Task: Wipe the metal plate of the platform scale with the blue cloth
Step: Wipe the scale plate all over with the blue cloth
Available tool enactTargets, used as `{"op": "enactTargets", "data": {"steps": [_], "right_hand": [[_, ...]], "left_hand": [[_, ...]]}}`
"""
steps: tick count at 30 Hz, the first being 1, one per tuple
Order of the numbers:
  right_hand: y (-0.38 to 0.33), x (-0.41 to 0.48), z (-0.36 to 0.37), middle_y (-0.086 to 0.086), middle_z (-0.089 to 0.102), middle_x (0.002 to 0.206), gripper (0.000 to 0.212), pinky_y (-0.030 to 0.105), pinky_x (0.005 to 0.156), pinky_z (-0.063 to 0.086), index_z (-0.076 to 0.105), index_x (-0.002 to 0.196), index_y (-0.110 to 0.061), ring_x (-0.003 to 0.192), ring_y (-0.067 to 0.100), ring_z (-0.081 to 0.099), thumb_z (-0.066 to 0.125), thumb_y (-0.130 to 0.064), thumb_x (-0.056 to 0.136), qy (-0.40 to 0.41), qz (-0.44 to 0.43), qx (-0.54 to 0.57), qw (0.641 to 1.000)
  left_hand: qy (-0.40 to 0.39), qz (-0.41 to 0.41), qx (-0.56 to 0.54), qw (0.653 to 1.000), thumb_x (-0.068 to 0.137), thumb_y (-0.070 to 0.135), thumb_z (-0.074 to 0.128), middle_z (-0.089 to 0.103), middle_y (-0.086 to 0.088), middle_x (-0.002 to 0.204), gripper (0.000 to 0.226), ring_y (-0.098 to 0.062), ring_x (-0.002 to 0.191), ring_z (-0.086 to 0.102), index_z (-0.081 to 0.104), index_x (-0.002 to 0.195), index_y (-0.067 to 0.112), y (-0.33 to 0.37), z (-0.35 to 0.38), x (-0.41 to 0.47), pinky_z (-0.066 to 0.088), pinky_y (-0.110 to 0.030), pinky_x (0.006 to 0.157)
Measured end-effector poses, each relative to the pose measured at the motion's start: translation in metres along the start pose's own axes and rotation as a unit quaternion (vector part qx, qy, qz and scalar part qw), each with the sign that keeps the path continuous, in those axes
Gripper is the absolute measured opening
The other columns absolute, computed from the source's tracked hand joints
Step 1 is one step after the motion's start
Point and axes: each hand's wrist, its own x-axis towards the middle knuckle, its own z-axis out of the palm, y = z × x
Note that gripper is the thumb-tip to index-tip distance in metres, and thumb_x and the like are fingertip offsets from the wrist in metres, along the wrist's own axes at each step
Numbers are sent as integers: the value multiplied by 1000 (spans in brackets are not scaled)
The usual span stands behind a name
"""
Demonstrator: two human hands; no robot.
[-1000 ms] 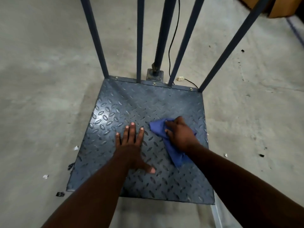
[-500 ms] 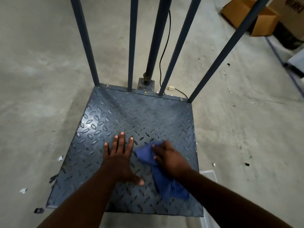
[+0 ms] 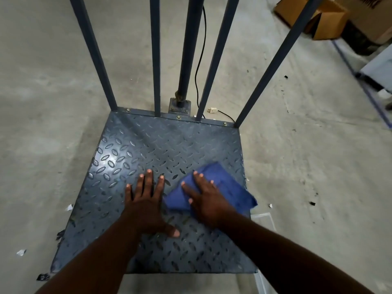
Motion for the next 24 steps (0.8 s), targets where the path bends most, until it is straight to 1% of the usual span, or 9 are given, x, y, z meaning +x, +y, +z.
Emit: {"op": "enactTargets", "data": {"steps": [2,3,5,7,9,11,16,19,24], "right_hand": [[-12,-43,18,6,-3,173,58,47,124,-7,15,163,-40,158,23,-4,30,-46,107,-26,-61,-17,998],[-10,-65,28,6,6,173,58,49,126,3,19,162,-41,159,24,7,31,-47,106,-6,-79,-50,996],[-2,-103,53,8,27,169,58,50,121,29,30,159,-39,153,25,32,40,-48,103,26,-101,-91,990],[3,-134,75,7,36,165,59,44,115,42,34,157,-40,148,22,42,44,-49,100,42,-108,-96,989],[-2,-142,84,4,37,164,60,41,116,41,33,157,-38,148,19,42,47,-49,100,39,-118,-89,988],[-2,-130,80,3,35,166,58,43,121,32,31,159,-37,153,19,32,45,-46,104,68,-115,-88,987],[-14,-76,64,7,19,171,56,49,127,19,29,163,-27,159,23,15,36,-42,109,98,23,-8,995],[-7,-115,73,2,7,174,58,43,130,5,12,166,-32,160,20,3,27,-46,111,81,-16,-41,996],[41,-166,78,4,14,173,62,44,123,20,20,165,-27,159,21,15,37,-46,109,112,4,-107,988]], "left_hand": [[5,-5,2,1000,43,105,65,-61,-13,150,173,-35,151,-42,-46,152,30,-1,1,0,-17,-65,125],[4,-8,5,1000,43,104,66,-61,-12,149,173,-35,152,-41,-45,154,30,0,1,-1,-16,-65,125],[-6,-17,-4,1000,29,110,59,-64,-10,149,180,-34,151,-44,-48,151,32,-1,-3,-4,-18,-65,124],[-19,-14,-10,1000,15,112,45,-67,-8,145,180,-32,148,-48,-52,145,34,5,-8,-6,-20,-65,124],[-23,-19,-16,999,15,112,43,-68,-7,143,177,-31,145,-50,-55,141,35,3,-13,-9,-19,-64,124],[-25,-15,-13,999,21,112,51,-66,-8,146,177,-30,143,-50,-54,142,35,6,-13,-9,-19,-64,124],[-12,-26,18,999,45,100,72,-58,-12,156,174,-36,153,-41,-47,153,32,8,-9,-7,-15,-65,127],[-18,-22,9,1000,38,106,66,-64,-8,148,175,-30,148,-45,-51,147,36,9,-11,-6,-16,-64,126],[-35,-20,-5,999,30,110,62,-65,-9,148,179,-31,144,-49,-53,144,35,11,-14,-8,-19,-65,124]]}}
